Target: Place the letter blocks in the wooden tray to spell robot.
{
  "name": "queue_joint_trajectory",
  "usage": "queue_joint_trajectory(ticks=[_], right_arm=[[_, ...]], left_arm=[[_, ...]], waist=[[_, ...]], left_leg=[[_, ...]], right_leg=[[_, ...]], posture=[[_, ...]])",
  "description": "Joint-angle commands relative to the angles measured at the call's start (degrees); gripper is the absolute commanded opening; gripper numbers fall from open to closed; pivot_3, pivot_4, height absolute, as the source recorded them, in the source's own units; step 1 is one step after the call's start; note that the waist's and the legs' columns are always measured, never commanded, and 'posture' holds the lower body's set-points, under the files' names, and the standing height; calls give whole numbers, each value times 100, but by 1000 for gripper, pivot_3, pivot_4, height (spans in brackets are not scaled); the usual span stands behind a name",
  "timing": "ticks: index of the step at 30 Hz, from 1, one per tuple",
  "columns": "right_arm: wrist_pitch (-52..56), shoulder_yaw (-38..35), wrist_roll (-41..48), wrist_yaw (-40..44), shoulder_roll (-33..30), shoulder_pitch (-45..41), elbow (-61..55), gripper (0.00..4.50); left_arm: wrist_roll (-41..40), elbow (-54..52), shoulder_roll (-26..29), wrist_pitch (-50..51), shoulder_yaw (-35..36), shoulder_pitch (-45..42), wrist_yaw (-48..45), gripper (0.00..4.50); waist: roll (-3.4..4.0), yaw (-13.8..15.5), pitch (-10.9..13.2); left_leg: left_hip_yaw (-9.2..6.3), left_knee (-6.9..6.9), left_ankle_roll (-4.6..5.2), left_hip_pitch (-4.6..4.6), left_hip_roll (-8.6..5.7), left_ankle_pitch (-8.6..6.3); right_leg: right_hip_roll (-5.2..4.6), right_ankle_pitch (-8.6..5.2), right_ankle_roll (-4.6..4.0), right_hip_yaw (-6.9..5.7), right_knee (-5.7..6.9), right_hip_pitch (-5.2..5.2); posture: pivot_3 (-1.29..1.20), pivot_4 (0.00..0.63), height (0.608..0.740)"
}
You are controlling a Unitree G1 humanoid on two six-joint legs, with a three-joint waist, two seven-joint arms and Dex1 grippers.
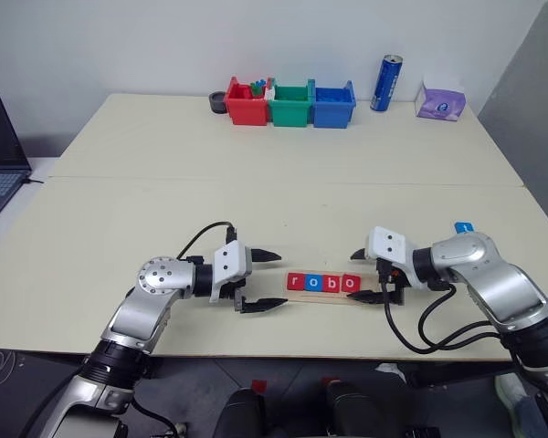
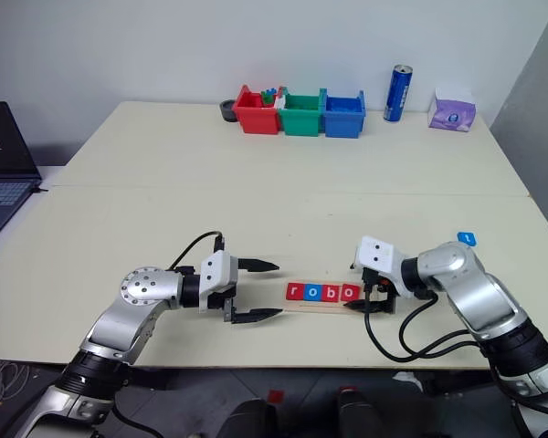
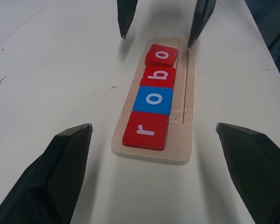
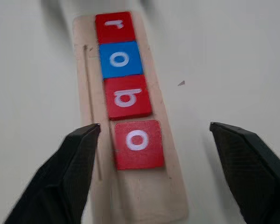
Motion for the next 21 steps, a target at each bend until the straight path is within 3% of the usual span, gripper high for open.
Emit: queue_joint_trajectory(ticks=[1, 9, 21], right_arm=[[4, -232, 55, -239, 98, 6, -137, 2811], [-386, 117, -498, -503, 190, -103, 315, 25], [-462, 363, -533, -319, 241, -75, 215, 25]], left_arm=[[3, -122, -18, -128, 12, 10, 7, 4500], [52, -10, -68, -214, -19, -44, -20, 4500], [58, -16, -80, -215, -20, -16, -1, 4500]], waist=[[0, -1, 0], [0, -4, 0], [0, -4, 0]], left_leg=[[0, 0, 0, 0, 0, 0], [4, 0, 0, 0, -1, 0], [3, 0, 0, 0, 0, 0]], right_leg=[[0, 0, 0, -1, 0, 0], [0, 0, 0, 0, 0, 0], [0, 0, 0, 0, 0, 0]], posture=[[0, 150, 740], [0, 150, 740], [0, 150, 740]])
